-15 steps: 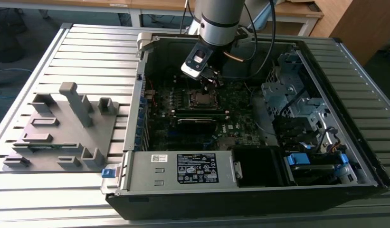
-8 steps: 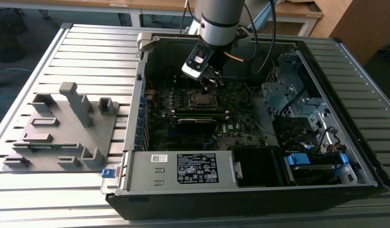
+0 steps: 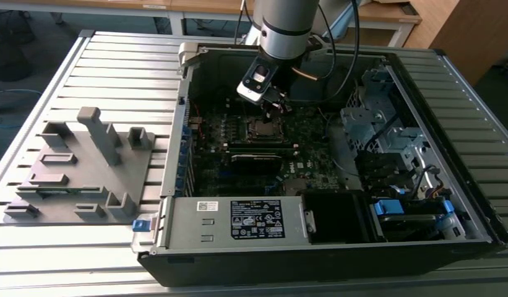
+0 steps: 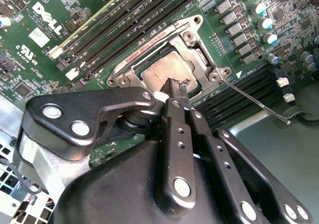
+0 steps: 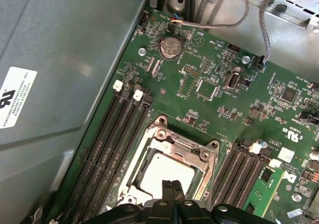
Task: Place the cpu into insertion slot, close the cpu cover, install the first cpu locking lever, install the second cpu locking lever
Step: 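Close the cpu cover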
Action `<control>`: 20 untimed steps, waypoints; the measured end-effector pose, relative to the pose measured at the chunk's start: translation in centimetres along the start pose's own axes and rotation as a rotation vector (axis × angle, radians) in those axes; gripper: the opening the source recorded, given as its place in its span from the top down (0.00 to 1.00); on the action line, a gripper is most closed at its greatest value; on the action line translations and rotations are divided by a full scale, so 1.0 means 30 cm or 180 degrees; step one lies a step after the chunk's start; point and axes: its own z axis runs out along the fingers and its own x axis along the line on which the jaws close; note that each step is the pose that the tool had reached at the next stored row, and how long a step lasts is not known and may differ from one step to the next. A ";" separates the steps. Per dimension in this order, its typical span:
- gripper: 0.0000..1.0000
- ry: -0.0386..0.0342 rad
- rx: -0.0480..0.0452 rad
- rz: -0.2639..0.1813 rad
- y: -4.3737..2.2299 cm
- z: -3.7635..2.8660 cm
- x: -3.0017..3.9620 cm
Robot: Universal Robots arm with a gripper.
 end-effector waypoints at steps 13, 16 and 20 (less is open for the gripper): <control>0.90 -0.0002 0.0009 -0.0254 0.000 0.000 0.000; 0.90 -0.0003 0.0015 -0.0411 0.000 0.000 0.000; 0.90 -0.0005 0.0023 -0.0640 0.000 0.001 0.000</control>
